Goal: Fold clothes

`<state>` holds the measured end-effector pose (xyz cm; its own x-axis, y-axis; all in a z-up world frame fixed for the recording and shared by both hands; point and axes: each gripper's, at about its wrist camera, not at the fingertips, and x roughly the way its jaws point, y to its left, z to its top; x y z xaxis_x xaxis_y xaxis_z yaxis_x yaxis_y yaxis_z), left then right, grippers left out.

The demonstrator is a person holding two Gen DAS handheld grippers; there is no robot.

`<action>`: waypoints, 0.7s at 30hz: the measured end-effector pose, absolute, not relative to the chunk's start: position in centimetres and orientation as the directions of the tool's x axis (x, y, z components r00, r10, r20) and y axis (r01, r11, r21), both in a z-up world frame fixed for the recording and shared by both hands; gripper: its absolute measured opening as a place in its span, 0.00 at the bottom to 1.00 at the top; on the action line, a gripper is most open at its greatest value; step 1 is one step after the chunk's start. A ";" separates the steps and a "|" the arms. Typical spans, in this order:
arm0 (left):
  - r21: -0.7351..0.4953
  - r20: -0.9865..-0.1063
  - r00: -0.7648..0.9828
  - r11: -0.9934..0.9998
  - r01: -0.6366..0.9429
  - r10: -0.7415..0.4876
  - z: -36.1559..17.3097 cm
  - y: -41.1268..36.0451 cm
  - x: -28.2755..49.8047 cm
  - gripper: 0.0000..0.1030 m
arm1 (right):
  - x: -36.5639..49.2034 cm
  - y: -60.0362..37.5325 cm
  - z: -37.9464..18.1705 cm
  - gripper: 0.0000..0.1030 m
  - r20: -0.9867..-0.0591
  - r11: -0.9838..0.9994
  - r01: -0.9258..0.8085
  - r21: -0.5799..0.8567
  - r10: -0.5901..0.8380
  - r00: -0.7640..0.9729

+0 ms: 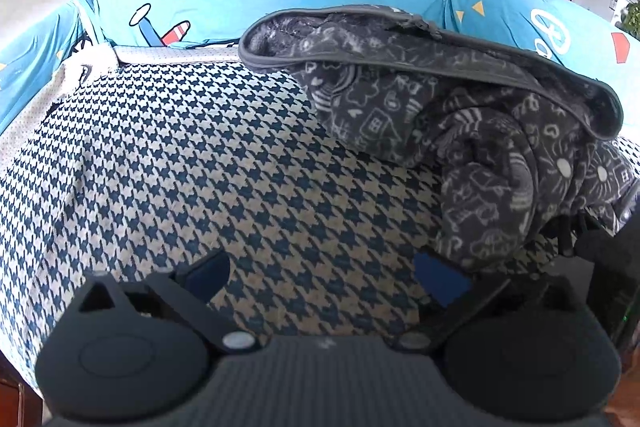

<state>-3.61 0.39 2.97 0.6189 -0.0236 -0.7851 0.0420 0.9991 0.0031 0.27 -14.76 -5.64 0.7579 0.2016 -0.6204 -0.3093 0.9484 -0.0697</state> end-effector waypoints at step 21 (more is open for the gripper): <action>0.021 -0.794 0.607 0.999 0.045 -0.011 2.4 -2.5 -3.5 1.00 | -6.2 -19.3 -1.9 1.00 -0.794 0.990 -0.138 -0.036 0.055 0.606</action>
<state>-3.48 -2.53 2.44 0.6073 -0.0105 -0.7944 0.0448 0.9988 0.0210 -6.25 -19.30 -1.91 0.6056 0.0553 -0.7939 -0.1378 0.9898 -0.0362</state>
